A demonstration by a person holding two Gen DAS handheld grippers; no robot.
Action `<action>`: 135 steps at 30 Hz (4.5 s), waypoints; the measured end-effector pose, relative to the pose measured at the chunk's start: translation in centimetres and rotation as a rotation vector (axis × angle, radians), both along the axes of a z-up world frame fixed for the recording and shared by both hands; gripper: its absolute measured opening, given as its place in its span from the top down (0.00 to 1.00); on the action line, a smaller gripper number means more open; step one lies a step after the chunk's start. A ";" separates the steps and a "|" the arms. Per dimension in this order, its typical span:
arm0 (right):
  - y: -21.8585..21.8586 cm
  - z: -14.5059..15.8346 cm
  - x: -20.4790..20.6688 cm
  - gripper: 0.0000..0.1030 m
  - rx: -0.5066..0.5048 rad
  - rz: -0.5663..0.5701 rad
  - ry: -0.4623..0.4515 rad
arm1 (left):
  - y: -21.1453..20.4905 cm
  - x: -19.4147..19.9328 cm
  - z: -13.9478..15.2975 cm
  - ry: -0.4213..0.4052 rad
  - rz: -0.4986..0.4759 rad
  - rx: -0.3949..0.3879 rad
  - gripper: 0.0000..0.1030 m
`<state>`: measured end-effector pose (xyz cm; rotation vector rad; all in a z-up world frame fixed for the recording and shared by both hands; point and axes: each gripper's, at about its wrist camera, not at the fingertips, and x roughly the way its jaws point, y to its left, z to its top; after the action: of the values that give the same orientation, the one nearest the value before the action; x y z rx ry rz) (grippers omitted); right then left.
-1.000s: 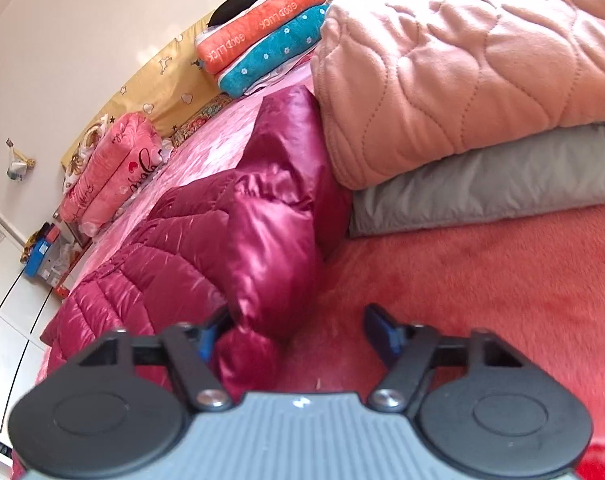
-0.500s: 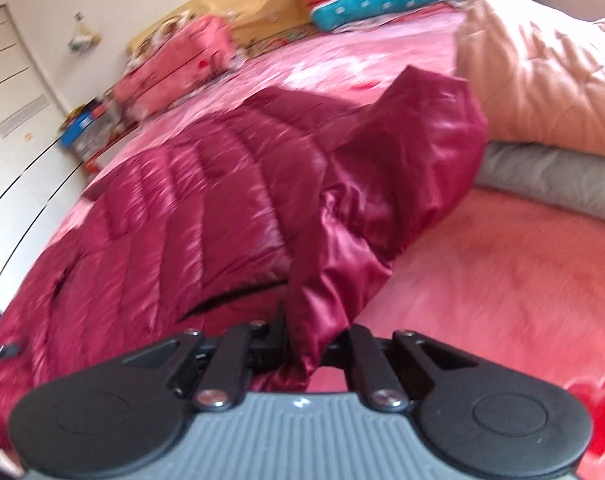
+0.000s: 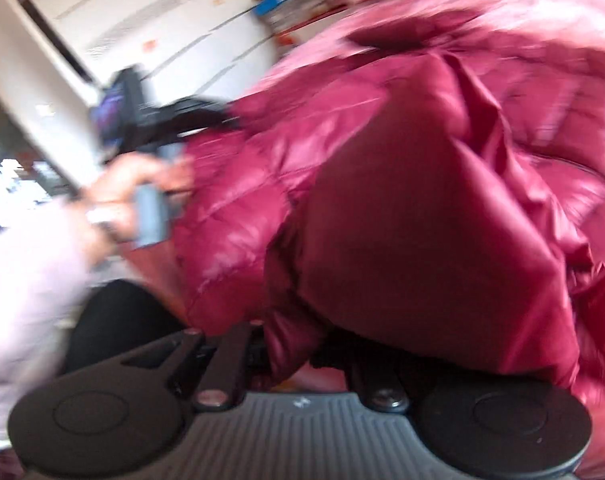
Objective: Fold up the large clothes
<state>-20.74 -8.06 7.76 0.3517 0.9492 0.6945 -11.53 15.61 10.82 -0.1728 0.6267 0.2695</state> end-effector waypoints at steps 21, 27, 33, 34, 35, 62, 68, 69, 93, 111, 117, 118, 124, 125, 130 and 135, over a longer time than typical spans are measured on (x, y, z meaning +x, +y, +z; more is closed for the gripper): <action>-4.5 0.5 -1.7 0.19 0.097 -0.045 0.109 | -5.1 8.9 -1.3 -0.059 -0.209 0.071 0.65; -9.3 2.8 -3.5 0.07 0.122 -0.236 0.083 | -7.3 13.1 -2.9 -0.057 -0.251 0.069 0.66; -12.9 4.8 -4.2 0.05 0.113 -0.510 0.000 | -10.9 16.3 -3.8 -0.099 -0.369 0.128 0.67; -13.5 4.9 -4.1 0.05 0.107 -0.546 -0.020 | -11.6 17.0 -4.1 -0.107 -0.391 0.139 0.67; -14.3 5.2 -4.0 0.04 0.096 -0.581 -0.045 | -12.3 17.5 -4.2 -0.116 -0.414 0.152 0.67; -15.4 -0.1 33.0 0.03 0.323 -0.681 -0.024 | -10.3 14.1 0.8 -0.222 -0.706 0.134 0.24; -13.2 -2.7 37.6 0.03 0.424 -0.675 0.107 | -5.4 9.1 5.2 -0.227 -0.560 0.079 0.06; -13.0 -2.9 38.2 0.03 0.461 -0.668 0.113 | -4.6 8.5 5.2 -0.216 -0.517 0.077 0.05; -21.5 8.3 33.9 0.89 -0.172 -1.135 -0.358 | -0.4 5.2 1.7 -0.076 -0.104 -0.053 0.04; -23.8 5.1 19.9 0.23 -0.135 -1.069 -0.215 | -1.3 7.3 -0.4 -0.013 -0.308 -0.264 0.03; -21.8 4.6 15.3 0.18 -0.303 -0.835 -0.183 | -2.1 9.8 -0.5 0.003 -0.326 -0.235 0.32; -21.1 4.6 14.9 0.18 -0.335 -0.793 -0.194 | -2.4 10.4 -0.3 0.001 -0.325 -0.207 0.36; -18.2 4.4 13.8 0.13 -0.484 -0.643 -0.266 | -2.8 16.2 2.3 0.014 -0.273 -0.035 0.61; -17.9 4.1 14.0 0.11 -0.512 -0.624 -0.264 | -2.6 17.2 2.8 0.020 -0.256 -0.016 0.61; -18.2 1.4 15.8 0.09 -0.563 -0.562 -0.192 | -2.7 18.4 4.2 0.067 -0.276 0.057 0.57; -18.3 -0.6 15.9 0.01 -0.529 -0.529 -0.140 | -2.3 14.2 5.1 0.066 -0.345 0.016 0.29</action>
<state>-4.84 -26.38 7.12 0.0720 0.8219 -0.0248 2.63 13.33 15.95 -0.0390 0.7075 -0.0529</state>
